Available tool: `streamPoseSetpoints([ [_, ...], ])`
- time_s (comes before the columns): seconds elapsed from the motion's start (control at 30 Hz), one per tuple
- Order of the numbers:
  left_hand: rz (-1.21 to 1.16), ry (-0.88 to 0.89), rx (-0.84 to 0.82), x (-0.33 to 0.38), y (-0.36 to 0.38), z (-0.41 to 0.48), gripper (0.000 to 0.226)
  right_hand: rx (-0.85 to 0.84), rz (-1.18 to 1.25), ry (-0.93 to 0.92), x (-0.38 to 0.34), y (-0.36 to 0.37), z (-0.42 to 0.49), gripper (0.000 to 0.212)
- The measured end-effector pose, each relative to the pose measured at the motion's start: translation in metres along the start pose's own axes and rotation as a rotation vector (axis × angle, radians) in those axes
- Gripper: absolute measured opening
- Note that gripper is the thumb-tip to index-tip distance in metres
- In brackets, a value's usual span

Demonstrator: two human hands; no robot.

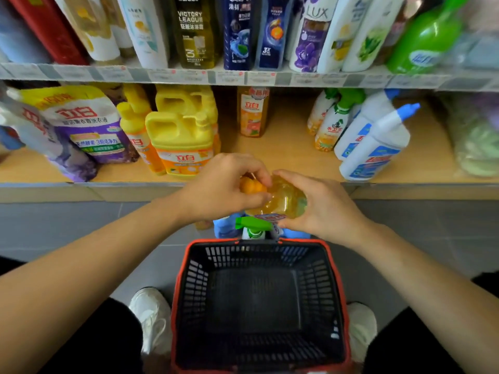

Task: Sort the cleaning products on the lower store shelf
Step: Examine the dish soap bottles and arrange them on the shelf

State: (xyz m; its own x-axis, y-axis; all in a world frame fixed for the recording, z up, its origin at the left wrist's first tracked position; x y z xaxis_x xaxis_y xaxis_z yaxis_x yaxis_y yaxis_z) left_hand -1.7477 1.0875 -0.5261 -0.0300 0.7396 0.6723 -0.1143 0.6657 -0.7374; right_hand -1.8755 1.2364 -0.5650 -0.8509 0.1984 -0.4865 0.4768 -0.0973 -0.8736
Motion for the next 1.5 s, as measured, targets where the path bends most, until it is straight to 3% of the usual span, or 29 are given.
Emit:
streamPoseSetpoints([
  [0.13, 0.091, 0.043, 0.024, 0.013, 0.013, -0.005, 0.016, -0.009, -0.095, -0.02, -0.002, 0.004, -0.015, 0.092],
  [0.23, 0.14, 0.133, -0.059, 0.024, 0.018, -0.007, 0.013, -0.046, -0.112, -0.012, -0.004, 0.005, -0.021, 0.094],
  [0.4, 0.148, 0.253, -0.167, 0.031, 0.014, -0.007, 0.021, -0.061, -0.017, -0.009, 0.0, 0.0, -0.026, 0.093],
  [0.57, 0.155, 0.339, -0.119, 0.039, 0.014, -0.007, 0.028, -0.04, 0.11, 0.011, 0.011, -0.005, -0.03, 0.093],
  [0.8, 0.087, 0.304, 0.049, 0.035, 0.0, -0.006, 0.041, 0.023, 0.284, 0.043, 0.021, -0.004, -0.029, 0.089],
  [0.97, 0.171, 0.139, 0.043, 0.022, -0.002, -0.006, 0.053, 0.026, 0.293, 0.081, 0.021, -0.004, -0.027, 0.092],
  [1.27, -0.017, 0.053, 0.02, 0.019, 0.004, -0.004, 0.039, 0.029, 0.271, 0.084, 0.019, -0.009, -0.026, 0.09],
  [1.5, -0.66, -0.07, 0.013, 0.011, 0.009, 0.001, 0.023, 0.042, 0.31, 0.106, 0.015, -0.015, -0.025, 0.092],
])
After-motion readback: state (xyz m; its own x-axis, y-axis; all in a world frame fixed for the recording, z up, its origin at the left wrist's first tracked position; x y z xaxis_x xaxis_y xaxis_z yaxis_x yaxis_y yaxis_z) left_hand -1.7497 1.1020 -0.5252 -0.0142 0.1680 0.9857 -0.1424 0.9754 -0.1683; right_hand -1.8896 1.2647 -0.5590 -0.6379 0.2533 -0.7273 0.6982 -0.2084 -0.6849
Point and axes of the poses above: each hand's wrist, its own z-axis towards the middle knuckle, its own y-axis out of the palm, x = y × z, the point moved 4 cm from there along z, towards the middle knuckle, and after that the axes turned 10 degrees about -x, right-handed, at the moved point
